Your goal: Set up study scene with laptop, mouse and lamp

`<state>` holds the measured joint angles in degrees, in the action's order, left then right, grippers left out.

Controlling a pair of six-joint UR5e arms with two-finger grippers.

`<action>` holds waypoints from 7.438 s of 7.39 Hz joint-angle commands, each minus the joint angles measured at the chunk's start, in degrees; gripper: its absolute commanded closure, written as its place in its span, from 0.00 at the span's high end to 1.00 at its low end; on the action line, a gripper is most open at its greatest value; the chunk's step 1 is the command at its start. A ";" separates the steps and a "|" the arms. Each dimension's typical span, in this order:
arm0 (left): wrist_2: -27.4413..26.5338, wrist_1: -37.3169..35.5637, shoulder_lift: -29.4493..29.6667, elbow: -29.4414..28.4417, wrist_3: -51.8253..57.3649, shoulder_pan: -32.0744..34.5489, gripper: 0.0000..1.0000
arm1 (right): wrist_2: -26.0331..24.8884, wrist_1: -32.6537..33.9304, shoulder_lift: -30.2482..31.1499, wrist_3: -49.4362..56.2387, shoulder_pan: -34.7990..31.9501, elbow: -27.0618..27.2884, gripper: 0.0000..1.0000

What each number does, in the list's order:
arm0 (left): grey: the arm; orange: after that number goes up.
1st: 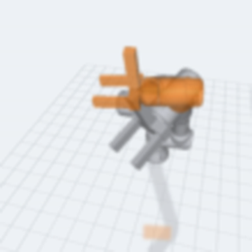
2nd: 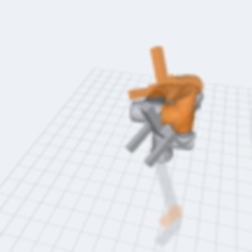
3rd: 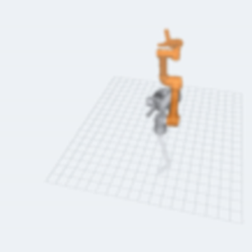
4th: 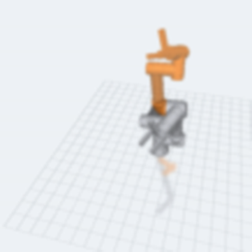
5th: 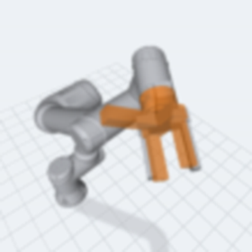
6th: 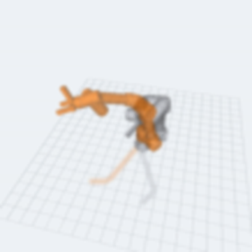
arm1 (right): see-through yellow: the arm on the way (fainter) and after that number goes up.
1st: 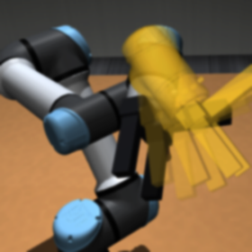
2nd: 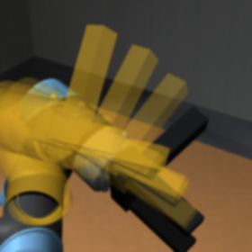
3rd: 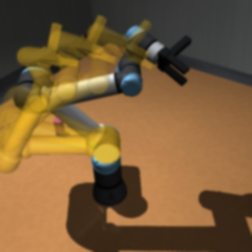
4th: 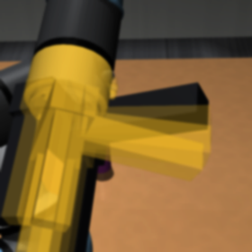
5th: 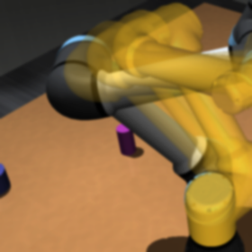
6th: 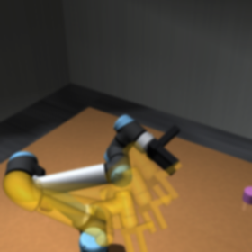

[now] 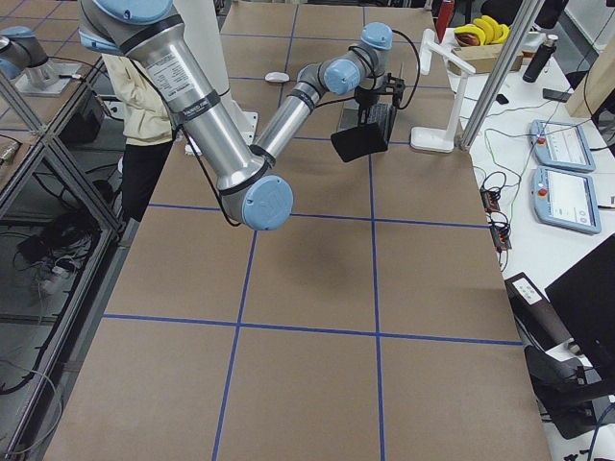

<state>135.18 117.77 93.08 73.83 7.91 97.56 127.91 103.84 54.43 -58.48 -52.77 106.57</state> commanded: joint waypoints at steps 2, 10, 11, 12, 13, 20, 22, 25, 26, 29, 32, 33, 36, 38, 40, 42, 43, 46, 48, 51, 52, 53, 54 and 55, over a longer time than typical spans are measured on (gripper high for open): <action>-0.09 -0.78 0.00 -0.17 -0.09 0.00 1.00 | -6.51 -0.13 0.23 0.38 1.97 -0.57 0.00; 7.54 -6.06 -0.79 2.19 -10.73 -0.52 1.00 | -9.17 -0.22 3.30 1.52 3.02 0.04 1.00; 8.86 -7.80 -2.36 6.29 -16.81 -3.48 1.00 | -9.17 -0.22 5.49 4.40 3.03 0.04 1.00; 9.05 -14.09 -2.46 12.51 -26.88 -7.69 1.00 | -9.17 -0.13 8.64 10.00 2.77 0.13 1.00; 8.97 -16.15 -4.38 20.14 -35.16 -11.21 1.00 | -9.26 -0.22 10.94 11.62 2.68 0.13 1.00; -2.14 -17.22 -4.53 43.93 -82.87 -48.24 1.00 | -8.38 -0.22 22.56 36.83 -0.75 -0.22 1.00; -10.76 -17.31 -0.36 45.52 -89.09 -62.60 1.00 | -8.56 -0.31 24.32 39.84 -0.93 -0.05 1.00; -19.75 -17.32 -1.75 46.93 -89.29 -75.11 1.00 | -8.47 0.13 24.23 39.85 -2.15 -0.14 1.00; -22.30 -17.23 -2.46 47.11 -89.30 -77.49 1.00 | -8.47 0.22 24.49 39.85 -3.03 -0.31 1.00; -23.56 -15.38 -10.69 50.61 -80.19 -77.96 1.00 | -8.47 0.66 24.84 39.93 -5.40 -0.58 1.00; -24.69 -10.99 -14.77 48.88 -78.92 -78.13 1.00 | -8.47 0.66 24.85 39.93 -5.76 -0.49 1.00; -24.78 -10.20 -14.51 47.48 -78.92 -78.31 1.00 | -8.47 0.66 24.85 39.93 -5.76 -0.40 1.00; -24.87 -0.91 -13.63 41.07 -83.48 -79.01 1.00 | -8.47 0.66 24.85 39.93 -5.85 -0.22 1.00; -23.82 0.79 -13.71 41.48 -84.20 -78.92 1.00 | -8.47 0.66 24.85 39.93 -6.20 -0.14 1.00; -23.55 0.79 -14.06 41.57 -84.55 -79.01 1.00 | -8.47 0.75 24.85 39.93 -6.29 -0.05 1.00; -24.87 0.79 -14.15 41.57 -87.60 -83.29 1.00 | -8.47 1.18 24.85 39.93 -6.55 0.04 1.00; -26.96 0.70 -14.15 41.75 -89.10 -85.76 1.00 | -8.47 1.45 24.67 39.93 -6.82 0.21 1.00; -25.24 -0.08 -16.08 47.00 -89.47 -85.69 1.00 | -8.47 1.54 24.76 39.94 -6.99 0.39 1.00; -25.48 -0.70 -16.87 47.46 -98.28 -87.69 1.00 | -8.47 1.54 24.76 39.93 -7.34 0.48 1.00; -27.33 -0.79 -16.35 49.82 -120.59 -89.38 1.00 | -8.82 1.54 24.58 40.02 -7.87 0.31 1.00; -27.68 -0.79 -16.53 49.92 -123.02 -88.51 1.00 | -8.39 1.54 24.49 40.02 -8.31 0.39 1.00; -29.34 -0.79 -16.87 49.92 -129.31 -87.55 1.00 | -8.38 1.54 24.41 40.02 -8.49 0.83 1.00; -30.14 -0.79 -16.97 50.10 -135.29 -85.45 1.00 | -8.38 2.58 24.84 40.02 -8.49 2.75 1.00; -30.32 -0.79 -17.84 50.01 -139.61 -84.65 1.00 | -8.29 3.55 24.76 39.94 -8.66 3.90 1.00</action>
<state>105.49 116.98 76.00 123.82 -125.27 11.44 119.53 106.30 79.12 -18.48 -61.26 108.89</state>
